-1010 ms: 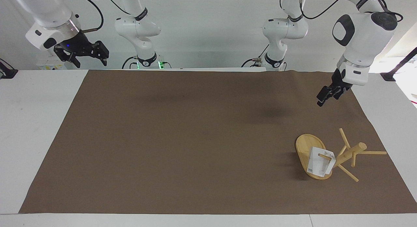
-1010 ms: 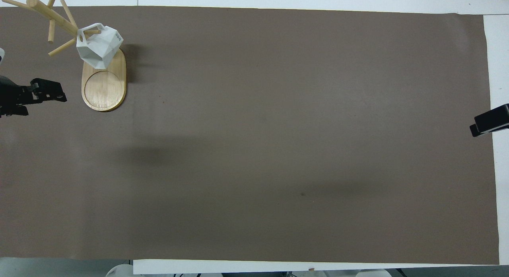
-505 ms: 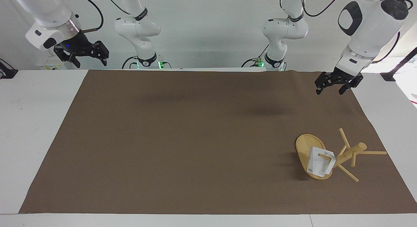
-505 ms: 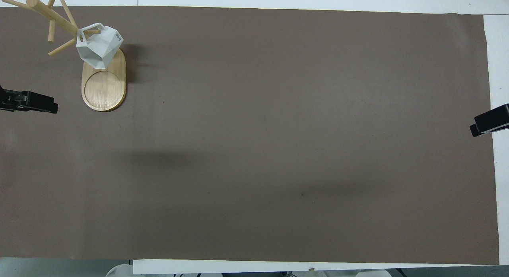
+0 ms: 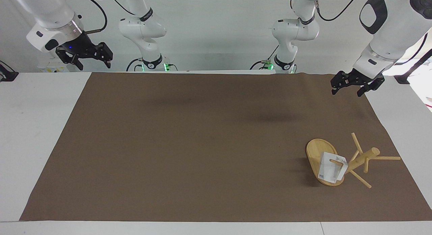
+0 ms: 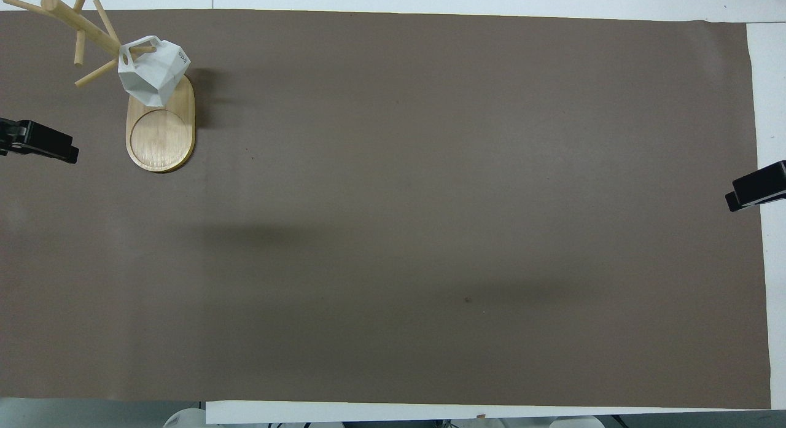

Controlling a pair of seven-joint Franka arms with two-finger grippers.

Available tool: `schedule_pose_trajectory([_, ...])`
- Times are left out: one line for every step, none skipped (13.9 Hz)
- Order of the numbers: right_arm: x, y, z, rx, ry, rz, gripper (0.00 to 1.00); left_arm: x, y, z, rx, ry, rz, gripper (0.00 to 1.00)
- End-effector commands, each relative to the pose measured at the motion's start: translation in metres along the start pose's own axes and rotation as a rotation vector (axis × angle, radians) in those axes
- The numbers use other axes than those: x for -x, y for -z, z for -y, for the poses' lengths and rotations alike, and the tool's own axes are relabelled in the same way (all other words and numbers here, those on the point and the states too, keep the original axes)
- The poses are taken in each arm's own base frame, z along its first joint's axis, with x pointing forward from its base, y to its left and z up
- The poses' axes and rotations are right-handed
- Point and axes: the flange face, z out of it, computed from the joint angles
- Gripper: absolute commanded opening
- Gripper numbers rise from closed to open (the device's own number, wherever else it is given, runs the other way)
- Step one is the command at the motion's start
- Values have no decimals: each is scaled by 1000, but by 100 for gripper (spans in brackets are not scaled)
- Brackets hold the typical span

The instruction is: Hang cup on rack

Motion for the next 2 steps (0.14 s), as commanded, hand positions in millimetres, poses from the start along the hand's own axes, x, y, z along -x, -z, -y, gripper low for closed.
schedule_pose_trajectory([2, 1, 1, -22, -16, -4, 99, -3, 6, 3, 10, -6, -13, 100])
schedule_pose_trajectory([2, 1, 0, -23, -19, -4, 99, -3, 7, 3, 9, -7, -15, 100])
